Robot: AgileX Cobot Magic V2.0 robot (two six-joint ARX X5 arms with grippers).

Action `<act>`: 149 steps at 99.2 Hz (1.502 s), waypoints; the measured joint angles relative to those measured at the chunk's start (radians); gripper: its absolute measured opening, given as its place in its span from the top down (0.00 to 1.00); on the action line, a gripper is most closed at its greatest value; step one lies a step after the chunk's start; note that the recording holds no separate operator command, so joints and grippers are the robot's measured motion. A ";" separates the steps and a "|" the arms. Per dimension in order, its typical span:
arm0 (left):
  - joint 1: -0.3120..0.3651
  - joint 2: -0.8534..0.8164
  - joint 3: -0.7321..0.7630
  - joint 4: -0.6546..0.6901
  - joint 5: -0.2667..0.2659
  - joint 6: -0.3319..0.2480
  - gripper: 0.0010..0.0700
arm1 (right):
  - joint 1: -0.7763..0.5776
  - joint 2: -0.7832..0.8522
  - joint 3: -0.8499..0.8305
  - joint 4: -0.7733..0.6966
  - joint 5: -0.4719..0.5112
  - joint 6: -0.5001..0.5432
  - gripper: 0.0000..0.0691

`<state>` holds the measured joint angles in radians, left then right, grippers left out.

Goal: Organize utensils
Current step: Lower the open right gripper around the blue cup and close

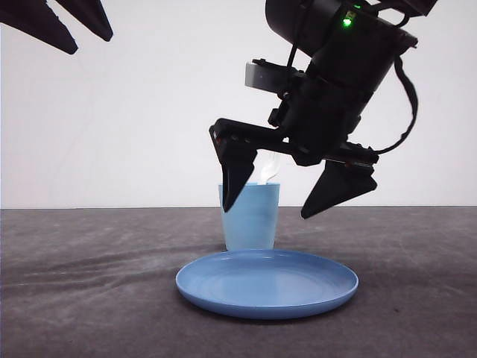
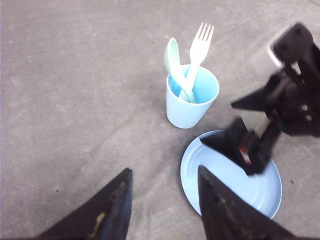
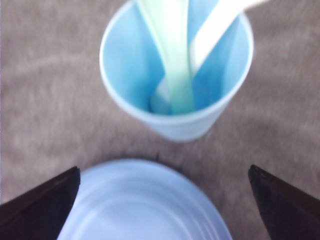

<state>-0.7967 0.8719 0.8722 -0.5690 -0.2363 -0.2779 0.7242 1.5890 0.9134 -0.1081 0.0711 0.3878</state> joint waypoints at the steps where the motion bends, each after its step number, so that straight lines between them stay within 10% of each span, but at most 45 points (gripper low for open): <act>1: 0.000 0.000 0.000 0.000 0.000 0.000 0.67 | -0.001 0.001 0.000 0.004 -0.001 0.002 0.02; 149: 0.000 0.000 0.000 0.000 0.000 0.027 0.67 | -0.059 0.263 0.188 0.055 -0.049 0.010 0.02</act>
<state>-0.7967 0.8715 0.8722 -0.5690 -0.2367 -0.2508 0.6655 1.8523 1.1019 -0.0532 0.0223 0.3973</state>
